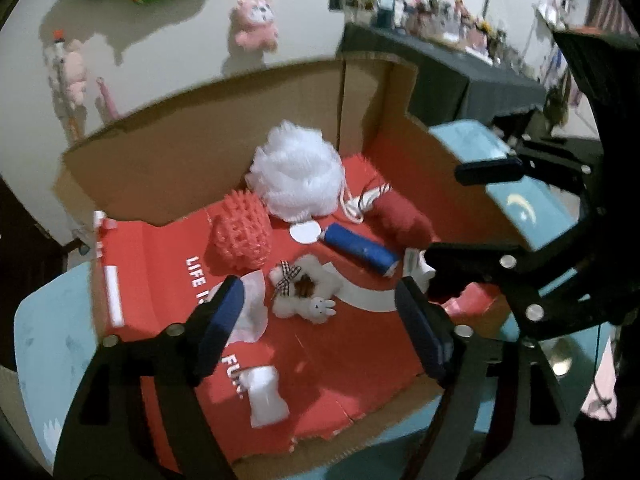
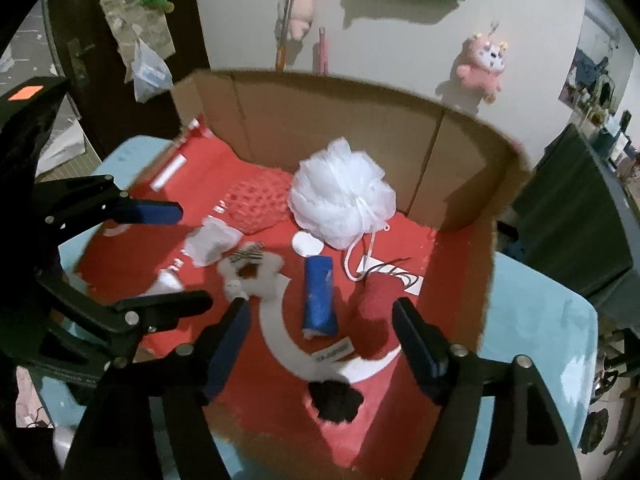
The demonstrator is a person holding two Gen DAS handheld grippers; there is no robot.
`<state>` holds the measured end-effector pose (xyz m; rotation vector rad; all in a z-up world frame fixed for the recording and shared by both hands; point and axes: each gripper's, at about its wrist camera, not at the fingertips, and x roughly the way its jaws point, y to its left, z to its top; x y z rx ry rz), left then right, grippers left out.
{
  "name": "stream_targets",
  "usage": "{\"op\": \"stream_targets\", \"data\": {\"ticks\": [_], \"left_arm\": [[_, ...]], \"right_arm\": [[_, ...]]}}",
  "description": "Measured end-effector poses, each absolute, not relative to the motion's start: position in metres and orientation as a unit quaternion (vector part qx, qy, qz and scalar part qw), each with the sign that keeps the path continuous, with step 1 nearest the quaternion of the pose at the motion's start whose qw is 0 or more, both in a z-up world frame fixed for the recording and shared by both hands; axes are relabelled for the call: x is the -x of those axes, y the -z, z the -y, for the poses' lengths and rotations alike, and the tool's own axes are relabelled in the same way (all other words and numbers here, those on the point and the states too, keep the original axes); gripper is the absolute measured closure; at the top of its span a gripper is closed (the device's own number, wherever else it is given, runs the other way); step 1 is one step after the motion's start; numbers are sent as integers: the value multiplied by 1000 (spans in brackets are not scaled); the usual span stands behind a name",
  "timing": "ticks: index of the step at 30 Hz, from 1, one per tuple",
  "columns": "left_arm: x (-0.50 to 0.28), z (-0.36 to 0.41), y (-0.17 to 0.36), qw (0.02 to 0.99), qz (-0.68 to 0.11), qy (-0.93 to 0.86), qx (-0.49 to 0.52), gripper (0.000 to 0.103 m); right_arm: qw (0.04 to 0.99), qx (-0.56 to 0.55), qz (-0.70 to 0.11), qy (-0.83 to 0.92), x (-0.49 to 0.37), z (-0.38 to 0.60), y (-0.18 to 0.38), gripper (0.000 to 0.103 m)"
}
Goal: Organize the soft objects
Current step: 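Withdraw both tools from the box back toward the table items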
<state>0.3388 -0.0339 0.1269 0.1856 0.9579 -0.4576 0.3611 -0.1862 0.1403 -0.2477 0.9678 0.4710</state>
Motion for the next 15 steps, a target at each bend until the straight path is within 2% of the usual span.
{"op": "stream_targets", "data": {"ticks": [7, 15], "left_arm": [[-294, 25, -167, 893, -397, 203, -56, 15], [-223, 8, -208, 929, -318, 188, -20, 9]], "right_arm": [[880, 102, -408, -219, -314, 198, -184, 10], [909, 85, -352, -205, -247, 215, -220, 1]]}}
